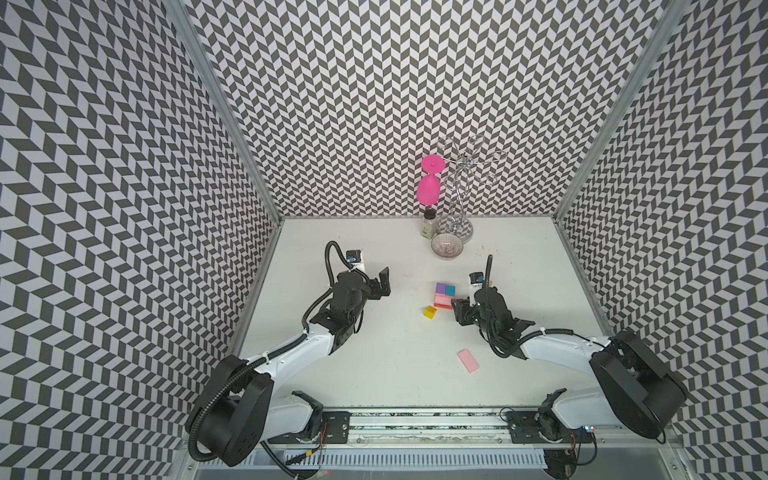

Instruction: Build the wood block tower

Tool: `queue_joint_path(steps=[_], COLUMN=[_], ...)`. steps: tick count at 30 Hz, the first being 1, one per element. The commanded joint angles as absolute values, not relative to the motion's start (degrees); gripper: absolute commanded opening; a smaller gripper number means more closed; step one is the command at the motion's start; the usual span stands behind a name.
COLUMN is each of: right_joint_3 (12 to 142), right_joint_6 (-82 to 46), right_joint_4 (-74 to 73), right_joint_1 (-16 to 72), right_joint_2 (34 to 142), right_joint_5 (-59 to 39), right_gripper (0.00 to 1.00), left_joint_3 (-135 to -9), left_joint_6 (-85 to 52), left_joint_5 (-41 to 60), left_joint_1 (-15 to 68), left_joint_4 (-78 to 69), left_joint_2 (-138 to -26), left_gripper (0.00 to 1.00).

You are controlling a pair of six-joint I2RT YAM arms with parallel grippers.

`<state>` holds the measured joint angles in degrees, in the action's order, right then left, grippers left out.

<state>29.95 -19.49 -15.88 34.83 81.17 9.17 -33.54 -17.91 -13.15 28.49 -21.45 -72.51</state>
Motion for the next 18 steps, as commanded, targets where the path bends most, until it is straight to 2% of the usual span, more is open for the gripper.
queue_joint_path(steps=[1, 18], right_joint_3=[31.81, 33.46], right_joint_6=[-19.02, -18.98], right_joint_4=[-18.12, -17.63], right_joint_1=[35.16, 35.16], right_joint_2=[82.47, 84.19], right_joint_5=[9.92, 11.03], right_gripper=[0.55, 0.55], left_joint_3=[-34.71, -35.56], left_joint_6=[-18.71, -18.98], left_joint_5=[-12.31, -11.07], left_joint_1=[28.58, 28.57], left_joint_4=[-23.29, -23.21], left_joint_2=[-72.85, -73.97], left_gripper=[1.0, 1.0])
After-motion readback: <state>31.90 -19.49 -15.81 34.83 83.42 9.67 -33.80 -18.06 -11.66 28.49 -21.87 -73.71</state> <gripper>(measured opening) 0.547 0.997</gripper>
